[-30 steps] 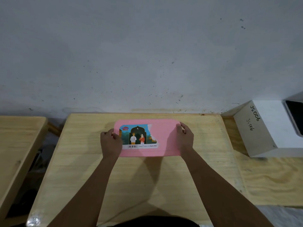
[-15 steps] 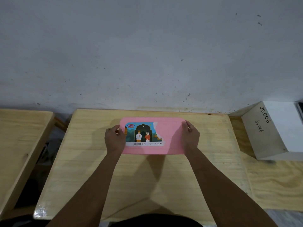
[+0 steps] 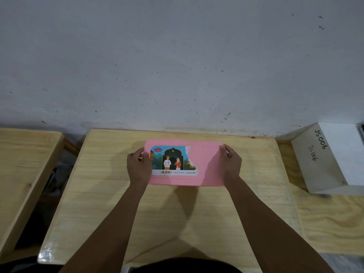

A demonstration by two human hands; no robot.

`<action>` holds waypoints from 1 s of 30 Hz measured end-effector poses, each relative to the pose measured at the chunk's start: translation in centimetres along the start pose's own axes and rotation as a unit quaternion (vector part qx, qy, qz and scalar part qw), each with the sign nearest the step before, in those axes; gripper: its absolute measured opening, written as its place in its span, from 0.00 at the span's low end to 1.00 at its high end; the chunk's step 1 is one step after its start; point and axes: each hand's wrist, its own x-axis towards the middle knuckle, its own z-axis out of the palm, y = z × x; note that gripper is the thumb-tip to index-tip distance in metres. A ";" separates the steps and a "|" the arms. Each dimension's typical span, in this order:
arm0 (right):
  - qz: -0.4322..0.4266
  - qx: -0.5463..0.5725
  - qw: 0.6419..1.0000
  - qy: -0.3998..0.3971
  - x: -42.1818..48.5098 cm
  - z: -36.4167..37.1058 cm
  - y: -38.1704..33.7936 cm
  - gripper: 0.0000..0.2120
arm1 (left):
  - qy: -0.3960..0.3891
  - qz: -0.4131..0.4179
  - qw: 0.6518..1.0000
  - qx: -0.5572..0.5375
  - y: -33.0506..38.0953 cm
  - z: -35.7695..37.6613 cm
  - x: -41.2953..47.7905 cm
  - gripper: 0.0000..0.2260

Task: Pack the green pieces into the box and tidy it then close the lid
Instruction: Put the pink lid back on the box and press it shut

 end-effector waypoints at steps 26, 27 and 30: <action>-0.029 -0.087 0.996 -0.001 0.5 0.2 -0.9 0.15 | -0.022 0.007 1.000 -0.007 -1.4 0.1 1.3 0.13; -0.040 -0.092 0.995 -0.008 0.6 0.2 -0.7 0.15 | -0.022 0.018 1.000 0.001 -1.5 0.1 1.2 0.13; -0.088 -0.167 0.982 -0.028 0.5 0.2 0.1 0.19 | -0.021 0.054 0.997 0.043 -1.7 0.6 0.4 0.16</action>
